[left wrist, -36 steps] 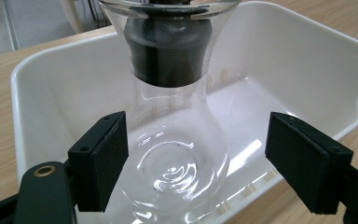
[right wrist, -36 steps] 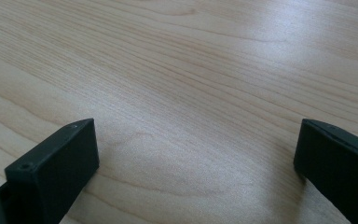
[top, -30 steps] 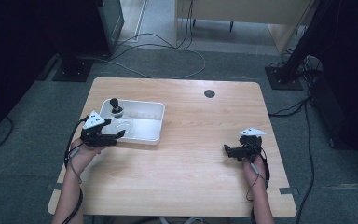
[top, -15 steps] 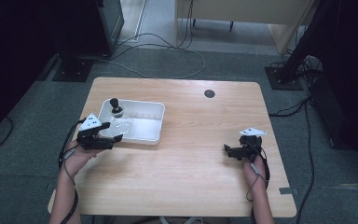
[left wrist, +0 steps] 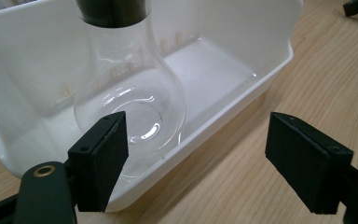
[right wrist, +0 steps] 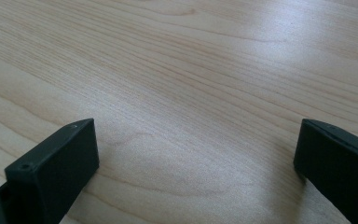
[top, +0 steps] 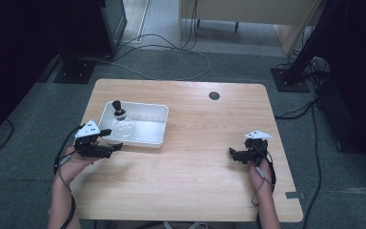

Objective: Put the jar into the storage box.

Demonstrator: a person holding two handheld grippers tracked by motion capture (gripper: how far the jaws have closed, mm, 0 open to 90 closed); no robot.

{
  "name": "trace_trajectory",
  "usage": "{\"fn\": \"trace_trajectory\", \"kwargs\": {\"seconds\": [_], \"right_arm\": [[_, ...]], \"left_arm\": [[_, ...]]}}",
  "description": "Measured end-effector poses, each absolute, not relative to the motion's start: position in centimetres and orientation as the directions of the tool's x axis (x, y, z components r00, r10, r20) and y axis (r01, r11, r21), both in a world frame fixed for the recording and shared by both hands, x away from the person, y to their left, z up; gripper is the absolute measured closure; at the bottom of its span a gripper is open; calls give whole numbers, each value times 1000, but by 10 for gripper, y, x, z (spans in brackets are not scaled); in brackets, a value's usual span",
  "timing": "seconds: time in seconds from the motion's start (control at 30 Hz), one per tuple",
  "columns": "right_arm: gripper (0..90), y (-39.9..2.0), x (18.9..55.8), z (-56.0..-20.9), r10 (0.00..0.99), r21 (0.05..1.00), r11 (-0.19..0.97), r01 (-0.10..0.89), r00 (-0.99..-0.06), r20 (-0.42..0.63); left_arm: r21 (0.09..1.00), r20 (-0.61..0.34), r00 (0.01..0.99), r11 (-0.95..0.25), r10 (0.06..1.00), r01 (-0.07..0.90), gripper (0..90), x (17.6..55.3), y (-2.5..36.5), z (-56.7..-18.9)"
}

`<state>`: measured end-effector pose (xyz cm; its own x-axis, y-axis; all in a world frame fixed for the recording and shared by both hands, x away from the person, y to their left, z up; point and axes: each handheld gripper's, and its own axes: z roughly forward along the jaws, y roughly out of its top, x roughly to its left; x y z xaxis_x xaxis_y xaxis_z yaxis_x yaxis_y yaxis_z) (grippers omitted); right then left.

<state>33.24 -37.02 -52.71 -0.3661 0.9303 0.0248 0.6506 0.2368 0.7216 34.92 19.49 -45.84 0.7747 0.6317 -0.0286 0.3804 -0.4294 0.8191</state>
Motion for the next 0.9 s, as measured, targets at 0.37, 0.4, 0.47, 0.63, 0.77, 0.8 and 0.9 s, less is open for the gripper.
{"fn": "trace_trajectory", "kwargs": {"seconds": [0.37,0.4,0.47,0.63,0.77,0.8,0.9], "right_arm": [[0,-370,332,-527,930,721,238,651,-367,24],[0,-370,332,-527,930,721,237,651,-367,25],[0,-370,332,-527,930,721,237,651,-367,24],[0,-370,332,-527,930,722,237,651,-366,25],[0,-370,332,-527,930,721,237,651,-367,24],[0,-370,332,-527,930,721,238,651,-367,24],[0,-370,332,-527,930,721,237,651,-367,24]], "left_arm": [[814,-4,792,-458,610,357,213,343,207,-461],[815,-5,794,-457,609,356,213,343,208,-461],[815,-10,792,-454,610,360,213,342,211,-461],[812,-8,798,-461,603,357,213,340,217,-464],[807,-2,798,-471,602,357,213,340,221,-467],[806,-1,799,-473,601,357,213,340,222,-467],[804,3,796,-475,605,358,213,340,224,-468]]}}
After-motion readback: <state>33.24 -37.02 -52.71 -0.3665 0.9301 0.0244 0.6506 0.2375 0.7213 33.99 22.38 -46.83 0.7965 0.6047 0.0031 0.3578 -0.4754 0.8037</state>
